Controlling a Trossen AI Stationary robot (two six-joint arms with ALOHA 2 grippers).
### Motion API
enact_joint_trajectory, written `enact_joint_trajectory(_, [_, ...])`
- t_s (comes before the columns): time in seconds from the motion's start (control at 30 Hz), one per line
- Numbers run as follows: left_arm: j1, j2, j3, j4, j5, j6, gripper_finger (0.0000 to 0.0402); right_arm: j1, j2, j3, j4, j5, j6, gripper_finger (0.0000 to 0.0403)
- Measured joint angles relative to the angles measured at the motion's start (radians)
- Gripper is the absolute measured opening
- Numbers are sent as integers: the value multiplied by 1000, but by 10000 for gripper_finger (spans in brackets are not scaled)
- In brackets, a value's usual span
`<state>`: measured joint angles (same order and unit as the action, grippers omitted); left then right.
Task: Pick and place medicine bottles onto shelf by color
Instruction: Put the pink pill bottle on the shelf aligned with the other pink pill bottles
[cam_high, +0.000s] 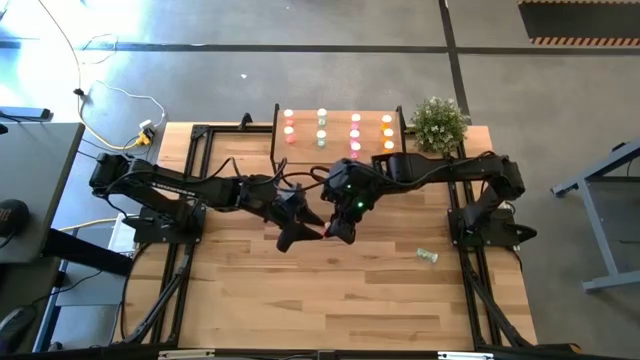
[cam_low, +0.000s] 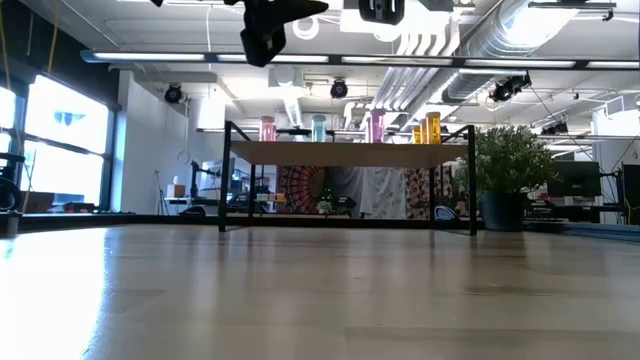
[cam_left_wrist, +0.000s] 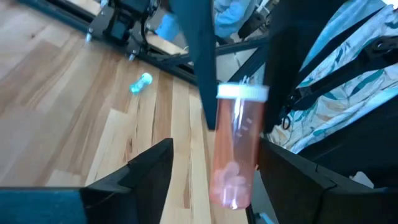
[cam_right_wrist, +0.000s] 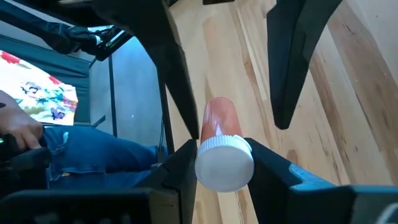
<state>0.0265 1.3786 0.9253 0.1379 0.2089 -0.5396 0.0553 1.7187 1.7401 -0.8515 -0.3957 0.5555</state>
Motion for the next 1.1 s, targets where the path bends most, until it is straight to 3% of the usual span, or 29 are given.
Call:
enact_joint_trajectory(0.73, [-1,3,0,26,6,9,103,-11,0,0,-4,-15,-14,105])
enact_joint_trajectory(1.1, [-1,3,0,26,19,19,90,-10,0,0,-4,-11,-15,105])
